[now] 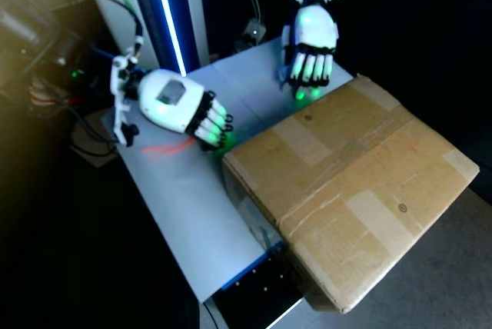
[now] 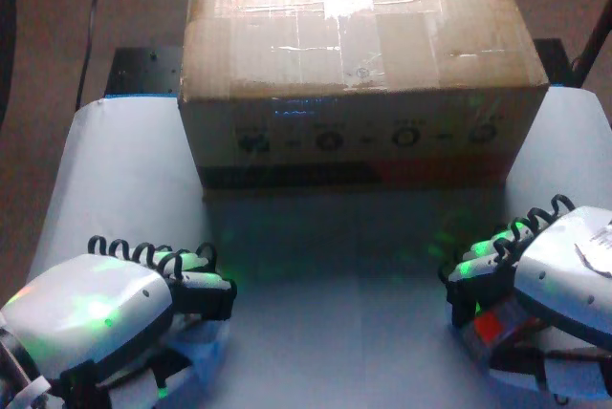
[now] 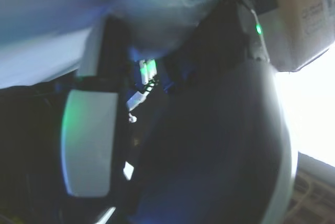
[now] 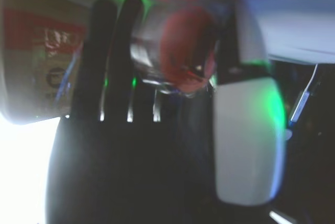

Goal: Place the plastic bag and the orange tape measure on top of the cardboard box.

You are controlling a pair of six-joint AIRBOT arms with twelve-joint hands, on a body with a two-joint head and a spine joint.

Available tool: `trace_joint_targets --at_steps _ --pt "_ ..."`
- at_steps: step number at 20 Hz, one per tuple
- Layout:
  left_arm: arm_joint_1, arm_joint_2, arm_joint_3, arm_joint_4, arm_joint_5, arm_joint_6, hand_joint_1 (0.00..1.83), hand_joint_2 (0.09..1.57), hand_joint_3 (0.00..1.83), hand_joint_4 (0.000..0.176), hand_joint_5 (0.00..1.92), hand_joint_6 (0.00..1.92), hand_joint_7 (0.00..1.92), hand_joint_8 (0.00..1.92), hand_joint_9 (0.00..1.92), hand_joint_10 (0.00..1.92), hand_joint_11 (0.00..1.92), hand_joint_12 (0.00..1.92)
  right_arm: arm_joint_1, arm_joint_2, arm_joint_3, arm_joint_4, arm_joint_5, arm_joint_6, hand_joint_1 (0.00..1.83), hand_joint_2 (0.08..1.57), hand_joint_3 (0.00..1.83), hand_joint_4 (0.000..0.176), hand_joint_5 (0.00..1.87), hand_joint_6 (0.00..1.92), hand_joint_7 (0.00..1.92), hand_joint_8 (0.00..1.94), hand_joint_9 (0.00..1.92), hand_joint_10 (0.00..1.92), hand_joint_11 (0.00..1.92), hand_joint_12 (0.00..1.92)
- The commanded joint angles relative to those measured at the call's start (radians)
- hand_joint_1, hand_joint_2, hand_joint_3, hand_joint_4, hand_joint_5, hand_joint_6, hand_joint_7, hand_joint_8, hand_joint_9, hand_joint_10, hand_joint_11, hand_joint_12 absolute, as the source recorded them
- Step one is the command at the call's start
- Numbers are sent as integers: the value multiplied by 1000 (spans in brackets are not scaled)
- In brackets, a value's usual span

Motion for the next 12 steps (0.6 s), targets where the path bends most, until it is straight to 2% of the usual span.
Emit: trace_joint_targets --at_steps 1,2,3,4,8,9,12 --pt "20 -27 13 -52 -138 13 1317 1282 0 0 647 1323 603 1517 686 1677 591 1597 3 -6 2 -12 0 -27 1474 1227 0 0 707 1455 619 1261 730 1320 591 1742" --pt "20 -34 23 -57 -139 13 1327 1263 0 0 655 1322 644 1445 727 1624 624 1537 4 -4 1 -12 -3 -27 1473 1227 0 0 707 1461 618 1262 725 1312 593 1743" --pt "20 -43 34 -60 -139 13 1429 1286 1 0 525 1455 549 1430 653 1562 568 1810 6 1 -1 -13 -12 -27 1470 1235 1 0 704 1500 623 1272 694 1311 562 1759" --pt "19 -43 37 -59 -130 13 1445 1301 1 0 484 1557 506 1421 632 1523 530 1899 12 8 -4 -15 -20 -27 1470 1237 1 0 695 1518 616 1293 701 1280 554 1765" --pt "-12 -5 31 -26 -59 -17 1450 1299 0 0 485 1583 477 1409 635 1488 553 1894 39 54 -31 -49 -52 -27 1467 1238 0 0 701 1527 637 1256 709 1266 505 1804" --pt "-23 10 26 -17 -42 -18 1456 1276 0 0 504 1560 528 1350 692 1387 590 1840 44 66 -39 -57 -63 -27 1467 1236 1 0 708 1502 617 1270 716 1270 530 1797" --pt "-42 75 -8 43 34 -57 1457 1272 0 0 496 1576 538 1327 700 1374 613 1827 60 99 -65 -79 -106 -27 1470 1217 0 0 750 1421 657 1210 751 1253 561 1775"
